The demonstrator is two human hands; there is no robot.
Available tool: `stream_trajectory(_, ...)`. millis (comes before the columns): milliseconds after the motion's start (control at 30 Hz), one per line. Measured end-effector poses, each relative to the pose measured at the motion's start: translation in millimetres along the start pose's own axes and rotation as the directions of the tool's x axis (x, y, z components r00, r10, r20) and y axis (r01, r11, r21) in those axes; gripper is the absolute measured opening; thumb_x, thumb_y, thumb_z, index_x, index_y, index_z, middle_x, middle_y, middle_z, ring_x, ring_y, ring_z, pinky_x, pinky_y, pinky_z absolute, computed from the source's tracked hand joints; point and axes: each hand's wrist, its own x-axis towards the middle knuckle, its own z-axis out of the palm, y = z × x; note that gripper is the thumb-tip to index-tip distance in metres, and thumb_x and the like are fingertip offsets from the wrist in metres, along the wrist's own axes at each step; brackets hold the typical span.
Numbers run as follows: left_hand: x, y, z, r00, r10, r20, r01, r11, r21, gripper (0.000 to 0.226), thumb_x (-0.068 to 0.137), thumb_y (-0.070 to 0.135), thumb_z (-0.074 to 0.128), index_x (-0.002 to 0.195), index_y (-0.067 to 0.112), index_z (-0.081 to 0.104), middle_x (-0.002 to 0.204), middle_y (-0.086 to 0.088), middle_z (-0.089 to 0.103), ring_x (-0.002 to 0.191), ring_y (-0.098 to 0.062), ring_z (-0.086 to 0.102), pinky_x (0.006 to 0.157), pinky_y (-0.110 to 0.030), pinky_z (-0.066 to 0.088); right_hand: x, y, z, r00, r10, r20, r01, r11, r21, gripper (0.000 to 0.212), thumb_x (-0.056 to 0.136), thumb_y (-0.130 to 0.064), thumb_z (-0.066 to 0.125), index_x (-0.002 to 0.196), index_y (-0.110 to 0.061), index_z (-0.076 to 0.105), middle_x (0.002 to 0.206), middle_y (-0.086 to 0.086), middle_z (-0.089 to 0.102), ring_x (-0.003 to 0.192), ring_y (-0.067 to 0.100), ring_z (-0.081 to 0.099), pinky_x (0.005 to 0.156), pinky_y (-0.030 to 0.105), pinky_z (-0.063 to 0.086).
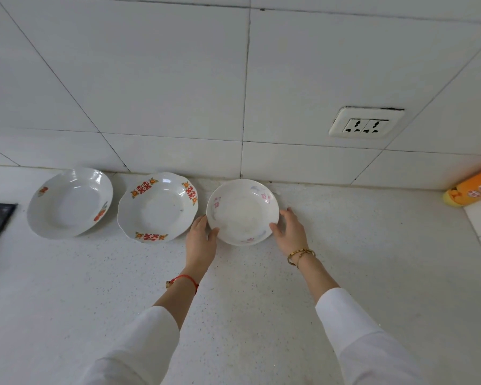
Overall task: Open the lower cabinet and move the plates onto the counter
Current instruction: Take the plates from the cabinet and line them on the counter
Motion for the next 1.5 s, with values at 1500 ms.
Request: stream_trajectory(1500, -341, -134, -271, 0.895, 0.376, -0.24, -0.297, 0.904, 0.309, 0.036, 0.094, 0.016, 0.057, 0.129, 0.019, 0.059, 0.127, 0.005, 0.061, 0.12, -0.015, 0.053, 0.101, -0.024, 0.038, -368, -103, 51, 0.891, -0.453, 0.007, 0.442, 0.866, -0.236, 0.044, 0.099, -0.022, 0.043, 0.142, -0.013, 0.037, 0.15, 0.001, 0.037, 0.148, 0.017, 0.014, 0.12, 0.041, 0.021)
